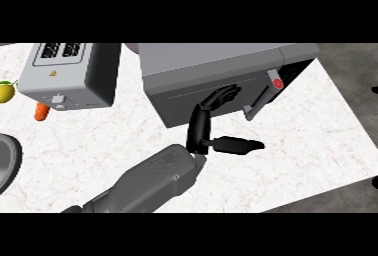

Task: Pick up the milk, place it into the microwave and close the microwave

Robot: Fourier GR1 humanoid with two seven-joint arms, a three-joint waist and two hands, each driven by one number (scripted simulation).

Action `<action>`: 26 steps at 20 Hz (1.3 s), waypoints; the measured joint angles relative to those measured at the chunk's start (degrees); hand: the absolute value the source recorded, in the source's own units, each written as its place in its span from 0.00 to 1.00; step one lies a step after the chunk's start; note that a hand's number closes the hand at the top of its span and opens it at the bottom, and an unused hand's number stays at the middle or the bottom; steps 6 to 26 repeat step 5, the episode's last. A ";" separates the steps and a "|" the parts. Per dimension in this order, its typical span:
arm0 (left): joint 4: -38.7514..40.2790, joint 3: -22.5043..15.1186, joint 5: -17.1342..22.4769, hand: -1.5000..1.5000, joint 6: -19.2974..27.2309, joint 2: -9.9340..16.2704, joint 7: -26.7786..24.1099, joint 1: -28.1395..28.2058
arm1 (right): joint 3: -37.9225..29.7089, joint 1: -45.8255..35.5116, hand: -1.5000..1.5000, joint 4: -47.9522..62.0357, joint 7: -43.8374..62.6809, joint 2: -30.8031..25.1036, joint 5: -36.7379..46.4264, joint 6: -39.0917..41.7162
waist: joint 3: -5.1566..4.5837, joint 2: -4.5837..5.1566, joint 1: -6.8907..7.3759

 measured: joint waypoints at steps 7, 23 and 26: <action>0.29 0.11 1.03 0.00 -0.17 0.00 -1.47 0.14 | -0.56 -1.52 0.00 2.83 0.90 -0.99 -2.96 1.70 | 0.03 0.00 -0.33; 0.29 0.11 1.03 0.00 -0.17 0.00 -1.47 0.14 | -0.56 -1.52 0.00 2.83 0.90 -0.99 -2.96 1.70 | 0.03 0.00 -0.33; 0.29 0.11 1.03 0.00 -0.17 0.00 -1.47 0.14 | -0.56 -1.52 0.00 2.83 0.90 -0.99 -2.96 1.70 | 0.03 0.00 -0.33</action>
